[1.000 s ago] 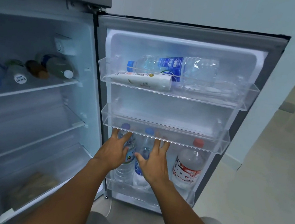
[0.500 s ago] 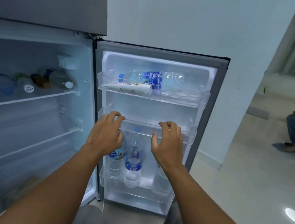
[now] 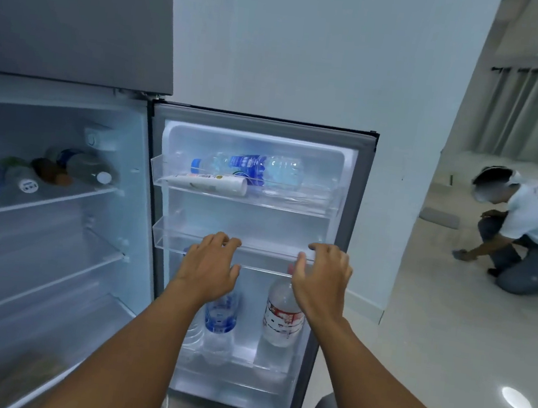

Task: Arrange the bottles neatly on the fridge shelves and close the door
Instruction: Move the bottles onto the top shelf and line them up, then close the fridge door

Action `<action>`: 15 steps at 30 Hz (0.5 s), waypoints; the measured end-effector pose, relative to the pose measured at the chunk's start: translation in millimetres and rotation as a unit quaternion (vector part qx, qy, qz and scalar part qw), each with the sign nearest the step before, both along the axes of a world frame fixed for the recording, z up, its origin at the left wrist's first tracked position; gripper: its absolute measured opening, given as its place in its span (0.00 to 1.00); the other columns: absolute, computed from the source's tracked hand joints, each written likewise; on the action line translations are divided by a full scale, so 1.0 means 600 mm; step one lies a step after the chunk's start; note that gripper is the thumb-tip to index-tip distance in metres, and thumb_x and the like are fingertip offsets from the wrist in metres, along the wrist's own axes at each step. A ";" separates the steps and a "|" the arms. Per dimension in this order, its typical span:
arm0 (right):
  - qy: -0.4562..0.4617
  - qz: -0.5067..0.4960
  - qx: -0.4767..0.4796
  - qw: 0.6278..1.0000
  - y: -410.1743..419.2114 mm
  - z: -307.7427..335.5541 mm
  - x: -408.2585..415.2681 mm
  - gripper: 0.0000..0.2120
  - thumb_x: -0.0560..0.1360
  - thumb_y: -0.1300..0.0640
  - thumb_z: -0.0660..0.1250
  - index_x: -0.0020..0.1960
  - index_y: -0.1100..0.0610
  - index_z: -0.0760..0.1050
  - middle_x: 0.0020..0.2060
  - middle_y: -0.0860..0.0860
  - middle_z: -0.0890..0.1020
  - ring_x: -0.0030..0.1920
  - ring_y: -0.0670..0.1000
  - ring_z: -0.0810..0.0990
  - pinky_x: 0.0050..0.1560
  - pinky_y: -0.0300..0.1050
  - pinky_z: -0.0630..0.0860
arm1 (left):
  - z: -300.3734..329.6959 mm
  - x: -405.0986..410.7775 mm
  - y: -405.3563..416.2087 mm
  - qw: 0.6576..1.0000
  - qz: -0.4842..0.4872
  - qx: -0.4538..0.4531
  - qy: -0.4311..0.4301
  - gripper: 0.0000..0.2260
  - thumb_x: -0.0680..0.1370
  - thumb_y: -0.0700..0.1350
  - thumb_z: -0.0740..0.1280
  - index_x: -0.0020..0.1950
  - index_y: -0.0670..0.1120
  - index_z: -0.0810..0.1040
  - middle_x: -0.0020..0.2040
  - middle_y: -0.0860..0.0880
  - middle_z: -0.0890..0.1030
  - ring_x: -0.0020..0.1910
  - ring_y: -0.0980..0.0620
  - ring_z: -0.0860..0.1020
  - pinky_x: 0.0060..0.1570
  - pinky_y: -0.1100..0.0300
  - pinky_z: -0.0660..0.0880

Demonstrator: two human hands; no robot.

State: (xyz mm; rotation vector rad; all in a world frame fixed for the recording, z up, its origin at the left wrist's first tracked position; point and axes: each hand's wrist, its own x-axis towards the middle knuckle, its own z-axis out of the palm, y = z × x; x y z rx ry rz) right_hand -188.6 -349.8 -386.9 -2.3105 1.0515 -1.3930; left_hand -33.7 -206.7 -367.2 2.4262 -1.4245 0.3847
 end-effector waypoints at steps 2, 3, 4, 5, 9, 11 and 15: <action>-0.030 -0.021 0.026 0.999 -0.013 0.003 -0.017 0.14 0.77 0.51 0.64 0.61 0.55 0.73 0.57 0.52 0.75 0.60 0.54 0.71 0.63 0.52 0.68 | 0.001 -0.003 0.005 1.000 0.009 -0.007 0.001 0.19 0.80 0.53 0.59 0.70 0.50 0.68 0.65 0.48 0.72 0.65 0.46 0.70 0.61 0.45 0.71; -0.042 -0.023 0.040 0.998 -0.019 0.006 -0.024 0.15 0.78 0.51 0.65 0.62 0.55 0.71 0.59 0.53 0.73 0.61 0.54 0.70 0.63 0.52 0.69 | 0.002 -0.006 0.007 1.000 0.015 -0.010 0.003 0.19 0.80 0.54 0.58 0.69 0.50 0.69 0.65 0.48 0.73 0.65 0.46 0.70 0.61 0.45 0.71; -0.049 -0.022 0.055 0.997 -0.024 0.007 -0.030 0.17 0.78 0.50 0.65 0.64 0.55 0.69 0.61 0.53 0.72 0.62 0.55 0.70 0.64 0.52 0.69 | 0.002 -0.009 0.008 1.000 0.020 -0.013 0.005 0.18 0.80 0.54 0.58 0.68 0.49 0.70 0.64 0.48 0.73 0.64 0.46 0.71 0.61 0.46 0.71; -0.049 -0.015 0.069 0.996 -0.028 0.010 -0.035 0.19 0.79 0.49 0.64 0.66 0.56 0.67 0.63 0.54 0.71 0.63 0.55 0.70 0.65 0.53 0.70 | 0.003 -0.013 0.009 0.999 0.027 -0.018 0.008 0.18 0.80 0.55 0.58 0.67 0.49 0.70 0.63 0.47 0.73 0.63 0.46 0.71 0.60 0.46 0.71; -0.035 0.033 0.126 0.991 -0.032 0.017 -0.045 0.27 0.81 0.46 0.60 0.75 0.57 0.59 0.72 0.54 0.64 0.71 0.56 0.66 0.71 0.54 0.67 | 0.010 -0.019 0.017 0.998 0.052 -0.028 0.026 0.17 0.81 0.55 0.56 0.63 0.47 0.73 0.61 0.46 0.75 0.61 0.45 0.72 0.58 0.48 0.72; -0.049 0.051 0.137 0.988 -0.026 0.021 -0.054 0.29 0.81 0.44 0.59 0.76 0.57 0.57 0.72 0.53 0.62 0.71 0.56 0.66 0.71 0.54 0.67 | 0.014 -0.027 0.027 0.997 0.063 -0.017 0.032 0.17 0.81 0.55 0.55 0.63 0.47 0.73 0.61 0.46 0.75 0.60 0.45 0.73 0.57 0.48 0.72; -0.098 0.085 0.165 0.978 -0.002 0.023 -0.069 0.30 0.80 0.42 0.58 0.77 0.52 0.52 0.75 0.51 0.59 0.74 0.55 0.63 0.73 0.58 0.65 | 0.019 -0.039 0.058 0.995 0.083 -0.010 0.056 0.15 0.82 0.52 0.55 0.62 0.46 0.72 0.61 0.45 0.75 0.61 0.44 0.73 0.58 0.48 0.72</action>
